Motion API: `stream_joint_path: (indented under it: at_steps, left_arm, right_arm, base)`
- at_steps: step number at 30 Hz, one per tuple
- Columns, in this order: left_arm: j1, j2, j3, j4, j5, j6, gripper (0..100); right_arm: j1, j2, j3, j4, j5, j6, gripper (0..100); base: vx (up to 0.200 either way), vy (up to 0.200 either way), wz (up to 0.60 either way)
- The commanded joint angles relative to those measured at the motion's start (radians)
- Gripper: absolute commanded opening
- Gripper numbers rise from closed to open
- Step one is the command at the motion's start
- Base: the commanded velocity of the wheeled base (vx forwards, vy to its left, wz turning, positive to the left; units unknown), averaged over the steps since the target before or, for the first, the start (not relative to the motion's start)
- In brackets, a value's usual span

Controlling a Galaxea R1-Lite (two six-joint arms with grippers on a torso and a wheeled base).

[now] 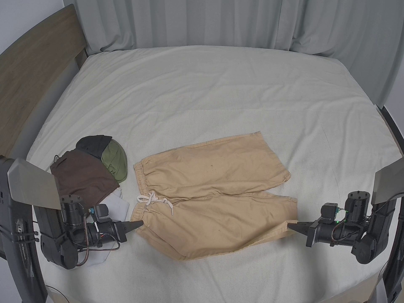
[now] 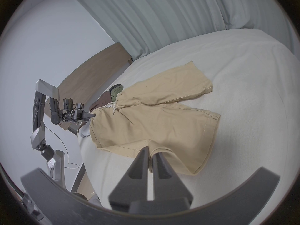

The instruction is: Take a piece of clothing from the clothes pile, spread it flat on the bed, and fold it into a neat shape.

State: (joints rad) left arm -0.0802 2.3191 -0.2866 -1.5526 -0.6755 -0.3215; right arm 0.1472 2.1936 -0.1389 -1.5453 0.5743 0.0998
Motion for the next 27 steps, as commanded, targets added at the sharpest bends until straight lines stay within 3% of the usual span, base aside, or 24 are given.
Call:
stream_joint_path:
  at_steps: [1,27]
  left_arm:
    - [0.0,-0.006,-0.013,-0.001,0.002,-0.01,0]
    - [0.004,-0.015,-0.028,-0.001,0.007,-0.037,0]
  right_arm:
    - [0.0,-0.014,-0.002,0.001,0.001,0.003,0]
    - [0.003,-0.083,-0.056,-0.001,-0.007,0.074,0]
  base:
    - [0.0,0.0,0.0]
    - [0.0,0.0,0.0]
